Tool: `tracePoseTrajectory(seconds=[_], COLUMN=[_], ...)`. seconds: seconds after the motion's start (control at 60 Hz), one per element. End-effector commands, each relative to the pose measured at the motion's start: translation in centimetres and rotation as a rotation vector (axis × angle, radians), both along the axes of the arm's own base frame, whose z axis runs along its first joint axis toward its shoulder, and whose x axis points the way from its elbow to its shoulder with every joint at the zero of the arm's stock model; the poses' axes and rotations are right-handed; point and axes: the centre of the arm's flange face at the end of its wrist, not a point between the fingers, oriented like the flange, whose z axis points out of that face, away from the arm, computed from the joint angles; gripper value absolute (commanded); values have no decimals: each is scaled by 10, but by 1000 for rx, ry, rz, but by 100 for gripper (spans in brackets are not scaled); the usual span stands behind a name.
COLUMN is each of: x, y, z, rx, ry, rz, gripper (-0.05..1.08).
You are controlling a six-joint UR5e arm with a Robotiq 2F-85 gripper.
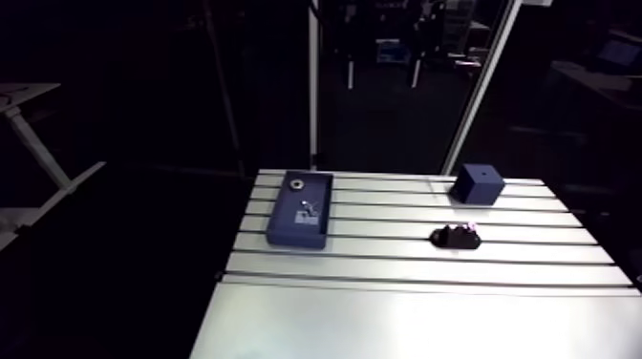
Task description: Pick up the M10 bolt and insert it into the hole until fully seated.
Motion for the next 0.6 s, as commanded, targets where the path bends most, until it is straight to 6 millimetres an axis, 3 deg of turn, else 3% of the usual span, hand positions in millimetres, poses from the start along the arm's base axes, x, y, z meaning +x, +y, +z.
tracePoseTrajectory(seconds=[0.017,0.05,0.15,0.433,0.6], x=[5,5,10,18,28], y=[58,58,85,117,148], z=[-3,-3,-13,-40,-55], rx=[-5,-5,-12,1,10], ry=[35,35,35,100,153], rz=[-25,-25,-21,-9,-32], gripper=[1,1,1,1,1])
